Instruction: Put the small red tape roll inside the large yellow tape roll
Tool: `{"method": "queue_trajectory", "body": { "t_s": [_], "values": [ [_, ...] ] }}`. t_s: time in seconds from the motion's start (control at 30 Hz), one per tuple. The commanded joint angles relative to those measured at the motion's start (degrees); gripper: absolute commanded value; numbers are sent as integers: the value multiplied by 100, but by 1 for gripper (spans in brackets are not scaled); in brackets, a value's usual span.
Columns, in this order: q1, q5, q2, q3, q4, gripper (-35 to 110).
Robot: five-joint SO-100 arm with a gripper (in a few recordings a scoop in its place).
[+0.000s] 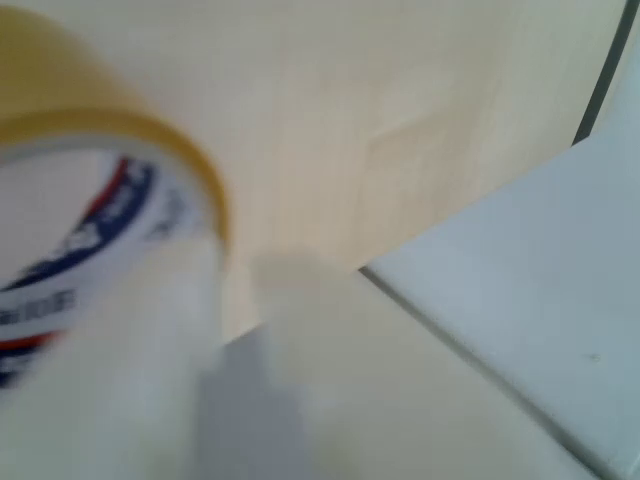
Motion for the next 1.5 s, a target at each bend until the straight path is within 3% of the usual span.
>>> {"method": "queue_trajectory", "body": {
  "t_s": [0.0, 0.1, 0.4, 1.1, 1.47],
  "values": [
    [-229, 88, -1556, -1362, -246, 1],
    [-448, 88, -2804, -1969, -264, 12],
    [-703, 79, -5036, -3234, -562, 19],
    [-158, 35, -6724, -3401, -1230, 20],
    [-255, -53, -6697, -3507, -1239, 21]
  ]
}}
